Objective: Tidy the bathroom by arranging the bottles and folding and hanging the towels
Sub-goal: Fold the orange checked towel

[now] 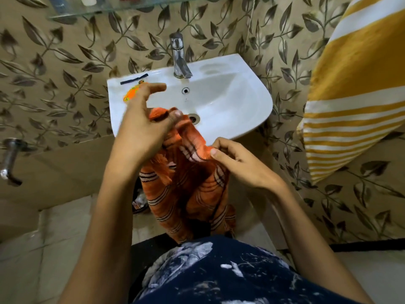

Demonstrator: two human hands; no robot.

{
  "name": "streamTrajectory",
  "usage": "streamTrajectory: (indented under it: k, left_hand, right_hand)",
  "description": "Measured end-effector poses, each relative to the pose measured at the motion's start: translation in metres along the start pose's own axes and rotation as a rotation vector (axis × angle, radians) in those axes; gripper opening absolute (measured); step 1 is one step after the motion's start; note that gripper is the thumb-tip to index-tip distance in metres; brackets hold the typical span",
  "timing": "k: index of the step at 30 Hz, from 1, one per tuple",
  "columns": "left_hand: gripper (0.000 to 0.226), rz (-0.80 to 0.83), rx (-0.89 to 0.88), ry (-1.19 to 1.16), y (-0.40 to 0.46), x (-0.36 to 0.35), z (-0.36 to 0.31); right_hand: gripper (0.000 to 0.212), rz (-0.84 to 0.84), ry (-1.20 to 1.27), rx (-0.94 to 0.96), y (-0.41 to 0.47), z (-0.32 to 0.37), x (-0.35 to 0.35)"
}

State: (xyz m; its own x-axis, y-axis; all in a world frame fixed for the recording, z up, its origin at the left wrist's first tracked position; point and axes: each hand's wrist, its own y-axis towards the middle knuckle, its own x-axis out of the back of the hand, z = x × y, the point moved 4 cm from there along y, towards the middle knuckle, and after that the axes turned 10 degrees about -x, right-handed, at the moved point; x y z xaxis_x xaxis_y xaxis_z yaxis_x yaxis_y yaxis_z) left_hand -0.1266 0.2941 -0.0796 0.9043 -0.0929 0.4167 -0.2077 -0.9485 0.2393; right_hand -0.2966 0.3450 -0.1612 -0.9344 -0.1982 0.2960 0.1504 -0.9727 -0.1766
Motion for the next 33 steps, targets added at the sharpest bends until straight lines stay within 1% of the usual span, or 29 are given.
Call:
streamTrajectory:
  k: [2, 4, 5, 6, 7, 9, 11, 13, 17, 20, 22, 24, 25, 26, 28, 33]
  left_hand:
    - [0.046, 0.210, -0.055, 0.087, -0.004, -0.011, -0.002]
    - [0.044, 0.416, -0.057, 0.141, -0.009, -0.023, -0.001]
    - [0.040, 0.488, -0.053, 0.163, -0.011, -0.027, 0.001]
    - [0.034, 0.526, -0.056, 0.166, -0.012, -0.031, 0.001]
    - [0.026, 0.527, -0.063, 0.149, -0.012, -0.033, 0.001]
    - [0.014, 0.463, -0.066, 0.109, -0.012, -0.035, 0.000]
    - [0.016, 0.395, -0.071, 0.117, -0.010, -0.036, 0.000]
    - [0.018, 0.345, -0.082, 0.077, -0.010, -0.036, -0.002]
    - [0.018, 0.242, -0.097, -0.060, -0.012, -0.030, -0.011]
    - [0.017, 0.190, -0.069, -0.135, -0.012, -0.025, -0.010]
    - [0.017, 0.187, -0.037, -0.165, -0.012, -0.025, -0.007]
    - [0.018, 0.156, -0.002, -0.153, -0.013, -0.027, -0.002]
    - [0.019, 0.125, 0.020, -0.139, -0.013, -0.028, 0.001]
    - [0.020, 0.093, 0.047, -0.127, -0.013, -0.028, 0.003]
    - [0.019, 0.045, 0.090, -0.106, -0.013, -0.027, 0.008]
    - [0.018, -0.002, 0.120, -0.067, -0.014, -0.021, 0.014]
  right_hand:
    - [0.017, 0.027, 0.094, 0.021, -0.001, 0.011, -0.004]
    - [0.018, 0.008, 0.158, 0.018, 0.000, 0.021, -0.002]
    - [0.020, -0.003, 0.166, 0.018, 0.000, 0.026, 0.000]
    - [0.020, -0.006, 0.167, 0.022, 0.000, 0.031, 0.003]
    - [0.019, -0.001, 0.163, 0.027, 0.001, 0.035, 0.005]
    - [0.017, 0.011, 0.162, 0.046, 0.002, 0.042, 0.007]
    - [0.015, 0.009, 0.199, 0.059, 0.004, 0.043, 0.009]
    - [0.011, 0.007, 0.228, 0.066, 0.005, 0.040, 0.011]
    - [0.014, 0.007, 0.159, 0.024, 0.002, 0.016, 0.012]
    - [0.010, -0.078, 0.109, -0.015, -0.003, -0.008, 0.009]
    - [0.015, -0.144, 0.086, -0.031, -0.006, -0.016, 0.008]
    - [0.019, -0.179, 0.075, -0.064, -0.008, -0.020, 0.006]
    - [0.015, -0.193, 0.080, -0.076, -0.009, -0.021, 0.005]
    - [0.013, -0.209, 0.085, -0.074, -0.009, -0.021, 0.003]
    - [0.019, -0.249, 0.077, -0.048, -0.009, -0.018, 0.000]
    - [0.014, -0.346, 0.053, 0.016, -0.009, -0.004, -0.001]
